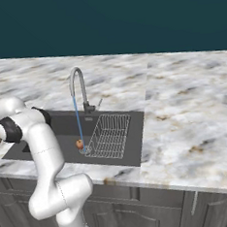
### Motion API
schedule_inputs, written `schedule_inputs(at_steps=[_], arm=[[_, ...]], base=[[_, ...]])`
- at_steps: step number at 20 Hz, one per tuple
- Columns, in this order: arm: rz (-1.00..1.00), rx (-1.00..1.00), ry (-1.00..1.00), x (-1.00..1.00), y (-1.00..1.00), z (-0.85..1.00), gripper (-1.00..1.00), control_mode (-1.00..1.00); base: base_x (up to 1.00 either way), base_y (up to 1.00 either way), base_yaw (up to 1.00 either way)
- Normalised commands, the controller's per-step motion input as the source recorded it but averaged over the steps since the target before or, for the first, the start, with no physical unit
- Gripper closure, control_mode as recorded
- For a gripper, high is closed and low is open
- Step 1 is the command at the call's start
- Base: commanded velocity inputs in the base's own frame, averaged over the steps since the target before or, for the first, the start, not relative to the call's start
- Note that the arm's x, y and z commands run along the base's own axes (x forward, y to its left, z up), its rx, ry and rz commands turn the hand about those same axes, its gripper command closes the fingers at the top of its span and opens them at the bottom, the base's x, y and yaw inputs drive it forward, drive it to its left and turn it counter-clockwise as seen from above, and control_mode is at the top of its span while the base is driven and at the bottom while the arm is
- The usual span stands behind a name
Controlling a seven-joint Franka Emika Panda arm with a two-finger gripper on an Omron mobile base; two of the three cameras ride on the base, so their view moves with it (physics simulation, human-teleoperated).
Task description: Pick the tangerine, peach from the sink and place them on the cutting board to airdry. Then turn off the sink faucet.
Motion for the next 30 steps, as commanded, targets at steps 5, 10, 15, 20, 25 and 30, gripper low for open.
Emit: schedule_inputs(at_steps=[5, 10, 15, 20, 25, 30], arm=[[0.00, 0.00, 0.02, 0.00, 0.03, -0.07, 1.00, -1.00], [0.00, 0.00, 0.00, 0.01, 0.01, -0.11, 1.00, -1.00], [0.00, 0.00, 0.00, 0.00, 0.02, -0.14, -1.00, -1.00], [0.00, 0.00, 0.00, 0.00, 0.00, -0.13, -1.00, -1.00], [-0.01, 0.00, 0.00, 0.03, 0.00, -0.06, -1.00, -1.00], [-0.01, 0.00, 0.00, 0.01, 0.00, -0.02, -1.00, -1.00]], base=[[0.00, 0.00, 0.00], [0.00, 0.00, 0.00], [0.00, 0.00, 0.00], [0.00, 0.00, 0.00], [0.00, 0.00, 0.00], [0.00, 0.00, 0.00]])
